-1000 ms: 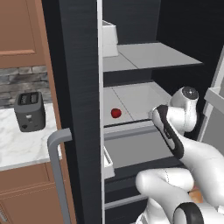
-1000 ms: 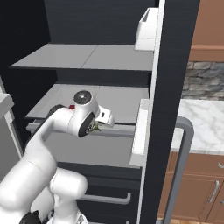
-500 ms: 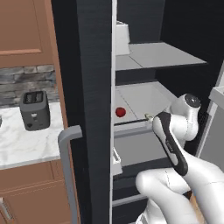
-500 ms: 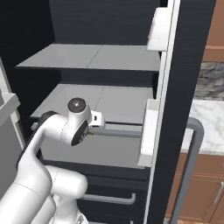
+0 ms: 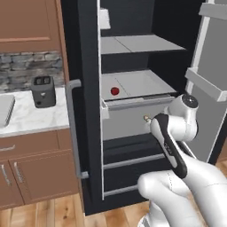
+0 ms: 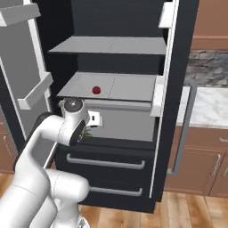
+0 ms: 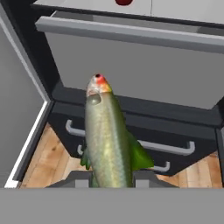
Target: Place one tomato and one fish in each tupperware on the nearby counter, to pack two identical lunches.
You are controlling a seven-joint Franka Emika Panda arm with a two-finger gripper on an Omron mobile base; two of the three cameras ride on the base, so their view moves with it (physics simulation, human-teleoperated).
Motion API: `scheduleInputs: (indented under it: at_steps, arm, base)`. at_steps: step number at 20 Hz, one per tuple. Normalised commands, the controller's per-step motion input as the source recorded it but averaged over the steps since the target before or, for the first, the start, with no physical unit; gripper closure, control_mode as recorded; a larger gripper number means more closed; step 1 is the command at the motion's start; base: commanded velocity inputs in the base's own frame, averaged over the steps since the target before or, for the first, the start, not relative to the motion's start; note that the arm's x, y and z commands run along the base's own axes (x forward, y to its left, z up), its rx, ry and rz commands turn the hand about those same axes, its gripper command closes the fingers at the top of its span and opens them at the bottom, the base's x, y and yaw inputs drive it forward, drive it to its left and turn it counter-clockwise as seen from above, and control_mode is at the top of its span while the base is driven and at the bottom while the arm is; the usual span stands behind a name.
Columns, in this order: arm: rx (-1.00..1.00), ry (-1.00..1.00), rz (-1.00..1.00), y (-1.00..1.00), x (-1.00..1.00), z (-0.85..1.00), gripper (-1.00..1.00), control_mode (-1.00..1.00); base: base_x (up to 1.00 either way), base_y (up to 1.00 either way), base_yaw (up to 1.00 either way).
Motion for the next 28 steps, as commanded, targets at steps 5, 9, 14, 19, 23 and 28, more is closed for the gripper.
scheduleInputs:
  at_steps: [5,9,14,19,23,28]
  arm:
    - [0.0,0.0,0.0,0.0,0.0,0.0,1.0,1.0]
    - [0.0,0.0,0.0,0.0,0.0,0.0,1.0,1.0]
    - [0.0,0.0,0.0,0.0,0.0,0.0,1.0,1.0]
    - [0.0,0.0,0.0,0.0,0.0,0.0,1.0,1.0]
    - [0.0,0.0,0.0,0.0,0.0,0.0,1.0,1.0]
    - [0.0,0.0,0.0,0.0,0.0,0.0,1.0,1.0]
  base:
    - [-1.0,0.1,0.0]
    - [-0.77,0.82,0.0]
    - [-0.4,1.0,0.0]
    - [-0.27,1.0,0.0]
    - [0.04,1.0,0.0]
    - [0.44,1.0,0.0]
